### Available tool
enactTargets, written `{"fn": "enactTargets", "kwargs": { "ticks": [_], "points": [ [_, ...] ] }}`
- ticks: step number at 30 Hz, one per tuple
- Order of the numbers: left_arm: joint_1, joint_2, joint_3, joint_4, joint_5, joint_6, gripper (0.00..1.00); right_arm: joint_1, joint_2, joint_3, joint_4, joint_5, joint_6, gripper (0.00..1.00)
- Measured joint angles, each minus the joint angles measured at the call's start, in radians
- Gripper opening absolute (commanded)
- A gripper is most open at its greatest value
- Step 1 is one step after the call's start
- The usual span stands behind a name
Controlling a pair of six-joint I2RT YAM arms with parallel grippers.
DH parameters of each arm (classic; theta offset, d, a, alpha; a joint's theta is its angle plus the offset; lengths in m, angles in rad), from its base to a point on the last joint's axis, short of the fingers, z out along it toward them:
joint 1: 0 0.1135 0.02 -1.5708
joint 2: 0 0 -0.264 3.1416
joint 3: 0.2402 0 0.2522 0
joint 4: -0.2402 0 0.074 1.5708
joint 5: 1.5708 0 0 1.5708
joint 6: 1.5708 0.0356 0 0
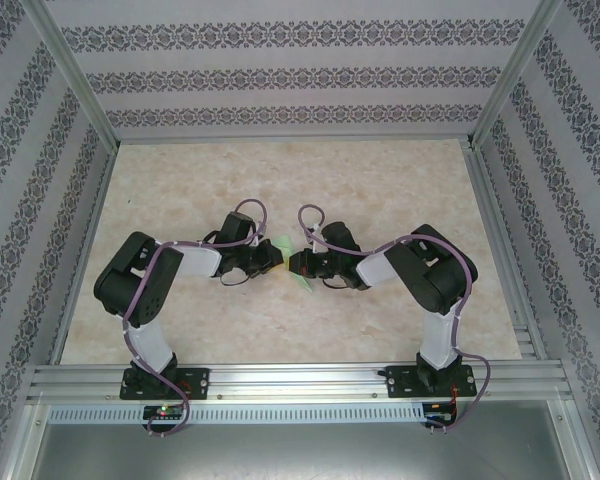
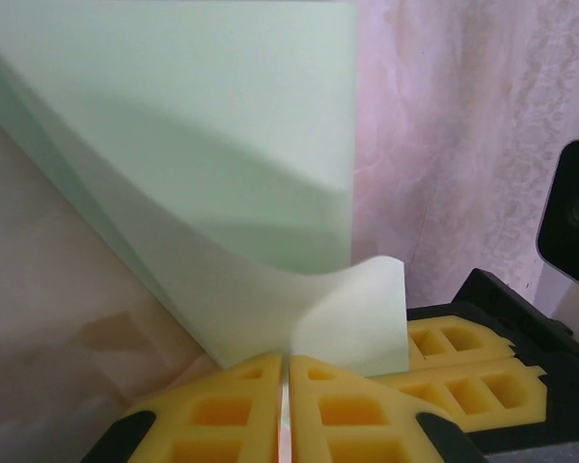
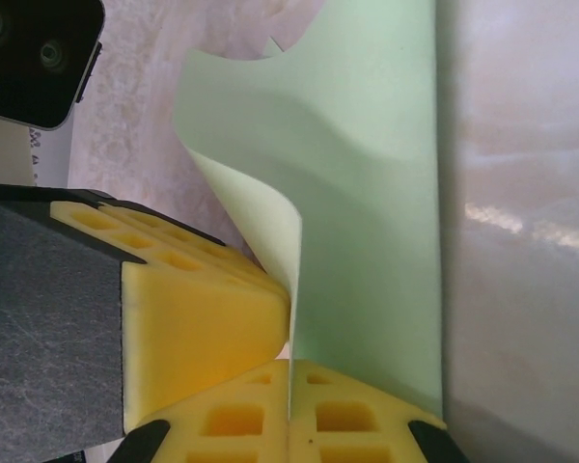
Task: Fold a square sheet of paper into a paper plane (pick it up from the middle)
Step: Fold the wing for the fifth time at the center of the table.
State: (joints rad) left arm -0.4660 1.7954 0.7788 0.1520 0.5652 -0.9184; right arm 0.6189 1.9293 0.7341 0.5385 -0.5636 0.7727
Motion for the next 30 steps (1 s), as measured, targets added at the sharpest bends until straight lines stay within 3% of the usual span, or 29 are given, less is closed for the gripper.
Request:
{"fn": "enactTargets", "kwargs": {
  "ticks": [17, 24, 30],
  "points": [
    [-0.001, 0.02, 0.034, -0.069, -0.029, 0.018, 0.06, 0.0, -0.015, 0.047, -0.114, -0.007, -0.029, 0.15],
    [-0.001, 0.027, 0.051, -0.094, -0.031, 0.018, 0.05, 0.0, -0.071, 0.053, -0.256, -0.001, -0.057, 0.19],
    [-0.001, 0.033, 0.059, -0.098, -0.028, 0.018, 0.05, 0.0, -0.123, 0.051, -0.379, 0.012, -0.072, 0.18]
  ]
}}
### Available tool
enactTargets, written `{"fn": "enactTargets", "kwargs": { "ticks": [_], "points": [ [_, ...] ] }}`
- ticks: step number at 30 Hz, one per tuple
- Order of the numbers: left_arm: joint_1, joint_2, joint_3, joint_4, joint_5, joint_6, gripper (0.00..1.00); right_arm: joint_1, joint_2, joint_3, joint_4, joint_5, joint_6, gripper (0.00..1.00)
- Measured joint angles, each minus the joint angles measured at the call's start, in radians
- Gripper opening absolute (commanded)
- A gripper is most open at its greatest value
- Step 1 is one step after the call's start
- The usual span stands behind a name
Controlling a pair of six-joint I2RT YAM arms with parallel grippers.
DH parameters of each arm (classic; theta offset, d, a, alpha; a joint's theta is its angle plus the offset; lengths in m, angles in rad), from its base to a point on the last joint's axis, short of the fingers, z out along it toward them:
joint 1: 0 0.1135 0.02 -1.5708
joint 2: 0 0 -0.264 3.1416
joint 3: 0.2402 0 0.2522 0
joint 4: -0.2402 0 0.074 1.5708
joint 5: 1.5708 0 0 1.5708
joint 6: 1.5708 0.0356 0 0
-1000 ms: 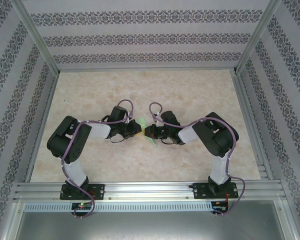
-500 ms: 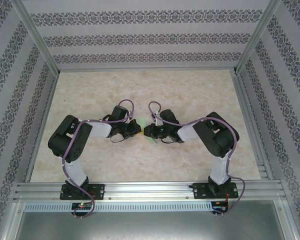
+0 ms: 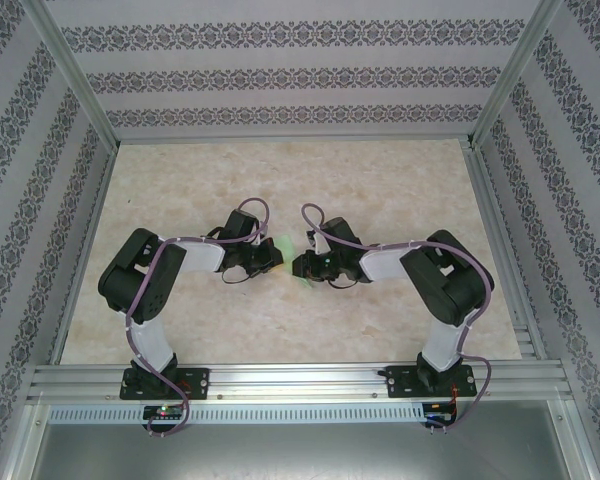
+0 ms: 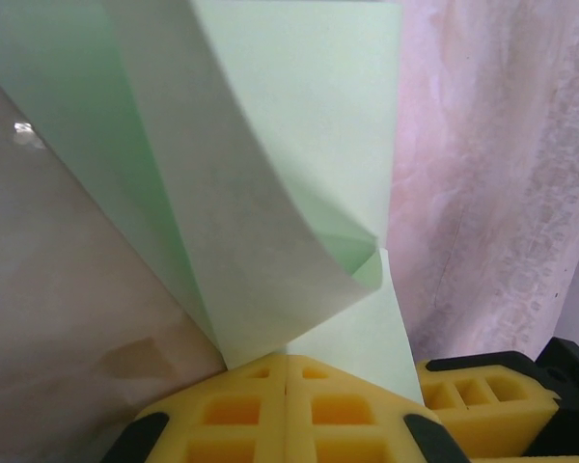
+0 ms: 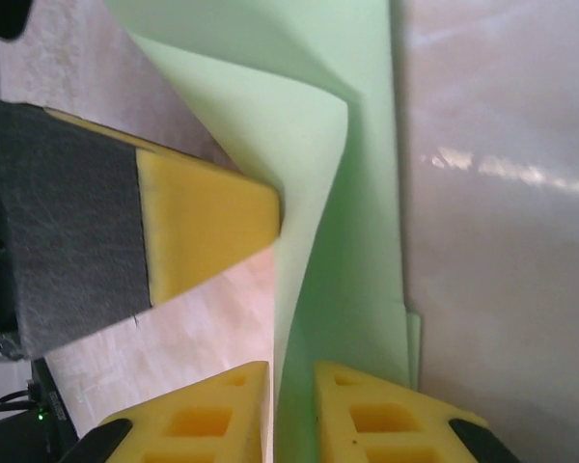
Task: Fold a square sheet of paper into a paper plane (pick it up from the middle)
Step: Fold the wing for the fifth time at the center of the table.
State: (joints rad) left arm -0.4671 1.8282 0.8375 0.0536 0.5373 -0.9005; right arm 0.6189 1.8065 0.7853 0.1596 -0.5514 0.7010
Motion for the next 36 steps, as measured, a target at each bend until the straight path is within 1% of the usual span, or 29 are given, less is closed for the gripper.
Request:
{"fn": "enactTargets", "kwargs": {
  "ticks": [6, 10, 15, 18, 21, 27, 36],
  "points": [
    [0.0, 0.0, 0.002, -0.004, 0.001, 0.003, 0.07, 0.0, -0.024, -0.024, -0.034, 0.001, 0.002, 0.1],
    [0.0, 0.0, 0.006, -0.01, 0.008, 0.007, 0.11, 0.0, -0.023, -0.029, -0.035, 0.001, 0.006, 0.08],
    [0.0, -0.017, 0.006, -0.01, 0.027, 0.012, 0.17, -0.002, -0.004, -0.029, -0.026, -0.008, 0.016, 0.09],
    [-0.001, -0.042, 0.005, -0.008, 0.043, 0.014, 0.18, -0.006, -0.001, -0.029, -0.022, -0.02, 0.02, 0.1],
    [-0.008, -0.06, 0.005, 0.005, 0.061, 0.014, 0.18, -0.006, 0.001, -0.029, -0.018, -0.027, 0.026, 0.11],
    [-0.035, -0.057, 0.003, 0.013, 0.085, 0.014, 0.14, -0.006, 0.001, -0.028, -0.017, -0.031, 0.031, 0.13],
    [-0.047, 0.001, 0.003, 0.013, 0.087, 0.014, 0.11, -0.006, 0.001, -0.027, -0.017, -0.035, 0.032, 0.15]
  ]
}}
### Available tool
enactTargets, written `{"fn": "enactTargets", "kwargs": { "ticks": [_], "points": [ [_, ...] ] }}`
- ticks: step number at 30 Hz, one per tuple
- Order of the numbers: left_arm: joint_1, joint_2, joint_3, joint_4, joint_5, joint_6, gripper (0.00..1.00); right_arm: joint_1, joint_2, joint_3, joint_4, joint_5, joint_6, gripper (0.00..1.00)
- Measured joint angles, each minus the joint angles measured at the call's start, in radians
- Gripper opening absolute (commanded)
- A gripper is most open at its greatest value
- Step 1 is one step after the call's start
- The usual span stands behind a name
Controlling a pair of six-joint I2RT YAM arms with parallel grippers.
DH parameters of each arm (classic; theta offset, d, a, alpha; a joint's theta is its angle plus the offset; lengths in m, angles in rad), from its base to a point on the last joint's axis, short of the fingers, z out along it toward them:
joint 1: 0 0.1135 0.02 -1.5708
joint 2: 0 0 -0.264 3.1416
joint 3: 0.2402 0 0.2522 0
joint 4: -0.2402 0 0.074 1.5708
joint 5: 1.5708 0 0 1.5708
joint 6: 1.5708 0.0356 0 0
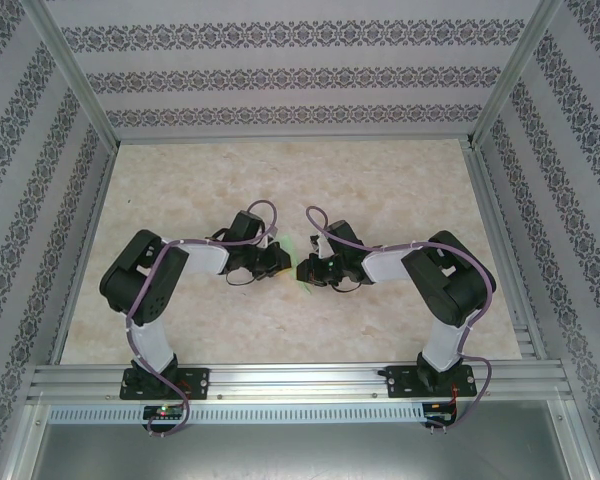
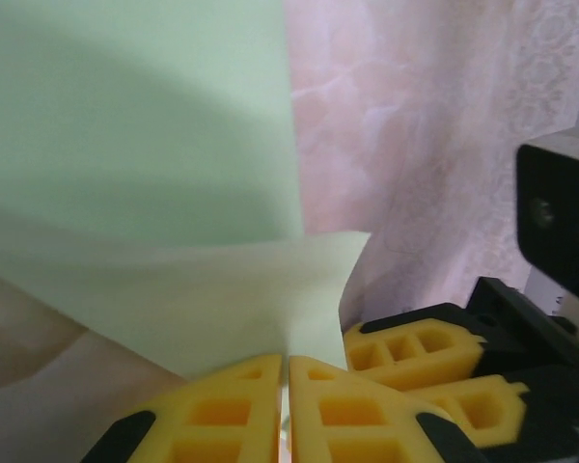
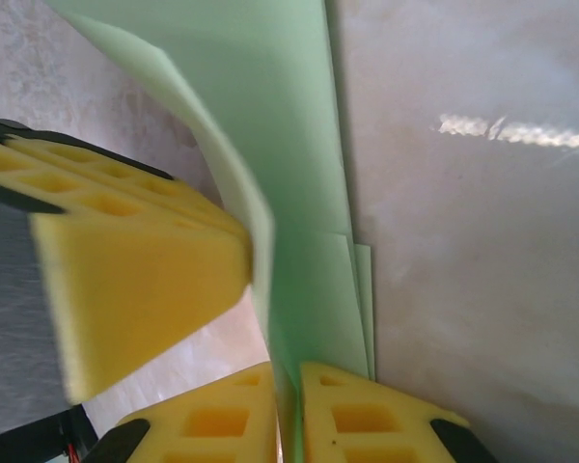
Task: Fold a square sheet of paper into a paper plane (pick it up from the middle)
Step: Fold the wing for the fifth time at the center of the table.
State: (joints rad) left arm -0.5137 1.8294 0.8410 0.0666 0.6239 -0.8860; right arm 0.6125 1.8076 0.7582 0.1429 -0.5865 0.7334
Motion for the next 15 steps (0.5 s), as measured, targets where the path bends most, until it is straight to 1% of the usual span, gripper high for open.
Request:
{"fn": "enactTargets", "kwargs": {
  "ticks": [7, 15],
  "points": [
    [0.0, 0.016, 0.006, -0.008, -0.001, 0.008, 0.1, -0.006, -0.003, 0.0, 0.002, -0.013, 0.006, 0.17],
    [0.0, 0.019, 0.013, -0.023, -0.003, 0.019, 0.1, -0.006, -0.04, -0.029, -0.038, -0.013, 0.006, 0.17]
  ]
}}
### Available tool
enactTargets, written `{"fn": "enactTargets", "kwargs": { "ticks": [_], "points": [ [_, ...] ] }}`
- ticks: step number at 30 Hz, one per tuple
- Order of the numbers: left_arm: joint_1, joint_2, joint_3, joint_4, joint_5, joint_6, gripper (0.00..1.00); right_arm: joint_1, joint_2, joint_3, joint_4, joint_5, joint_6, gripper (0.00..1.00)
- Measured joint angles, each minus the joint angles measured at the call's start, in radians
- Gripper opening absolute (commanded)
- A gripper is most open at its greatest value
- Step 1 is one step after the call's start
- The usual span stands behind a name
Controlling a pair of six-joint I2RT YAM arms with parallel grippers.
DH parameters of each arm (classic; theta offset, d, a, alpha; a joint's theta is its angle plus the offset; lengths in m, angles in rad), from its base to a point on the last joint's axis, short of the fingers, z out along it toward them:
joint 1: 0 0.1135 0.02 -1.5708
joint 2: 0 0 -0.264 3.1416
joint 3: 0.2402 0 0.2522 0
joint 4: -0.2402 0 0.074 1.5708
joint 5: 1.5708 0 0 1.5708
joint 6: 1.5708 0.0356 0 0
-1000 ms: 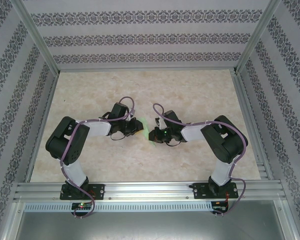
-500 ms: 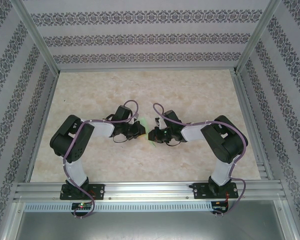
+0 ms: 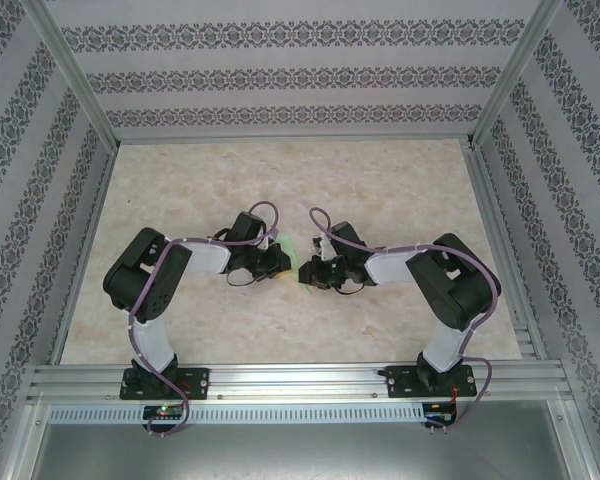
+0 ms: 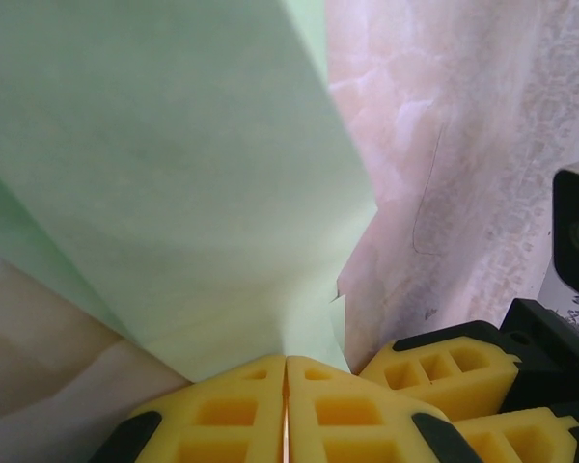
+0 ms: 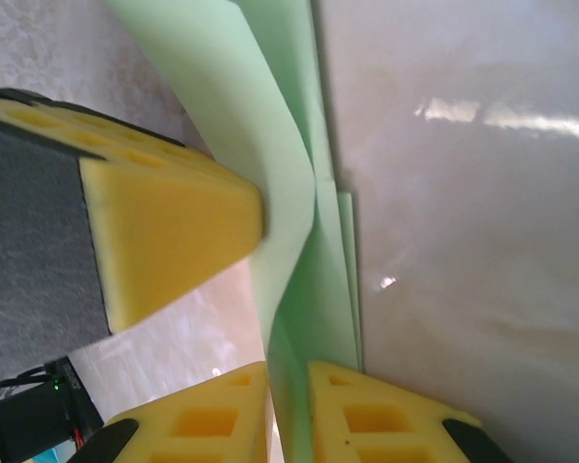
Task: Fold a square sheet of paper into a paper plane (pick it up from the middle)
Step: Fold the wing for the fifth time at the center of the table.
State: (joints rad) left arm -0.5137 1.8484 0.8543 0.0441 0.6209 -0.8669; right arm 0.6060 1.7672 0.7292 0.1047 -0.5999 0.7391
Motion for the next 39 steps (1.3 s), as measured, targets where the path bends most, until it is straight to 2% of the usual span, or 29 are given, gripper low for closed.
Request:
{"fn": "enactTargets", "kwargs": {
  "ticks": [12, 18, 25, 39],
  "points": [
    [-0.006, 0.001, 0.013, -0.015, 0.005, 0.004, 0.13, 0.0, -0.008, -0.023, -0.012, -0.001, 0.0, 0.06],
    [-0.008, -0.026, 0.015, -0.014, 0.021, 0.007, 0.15, 0.0, -0.005, -0.017, -0.021, -0.001, 0.0, 0.06],
    [-0.051, -0.072, 0.001, -0.004, 0.03, 0.007, 0.14, 0.0, -0.002, -0.005, -0.043, -0.001, 0.0, 0.07],
    [-0.065, -0.017, -0.013, -0.033, -0.005, 0.008, 0.09, -0.006, -0.002, -0.002, -0.046, -0.013, -0.002, 0.13]
  ]
}}
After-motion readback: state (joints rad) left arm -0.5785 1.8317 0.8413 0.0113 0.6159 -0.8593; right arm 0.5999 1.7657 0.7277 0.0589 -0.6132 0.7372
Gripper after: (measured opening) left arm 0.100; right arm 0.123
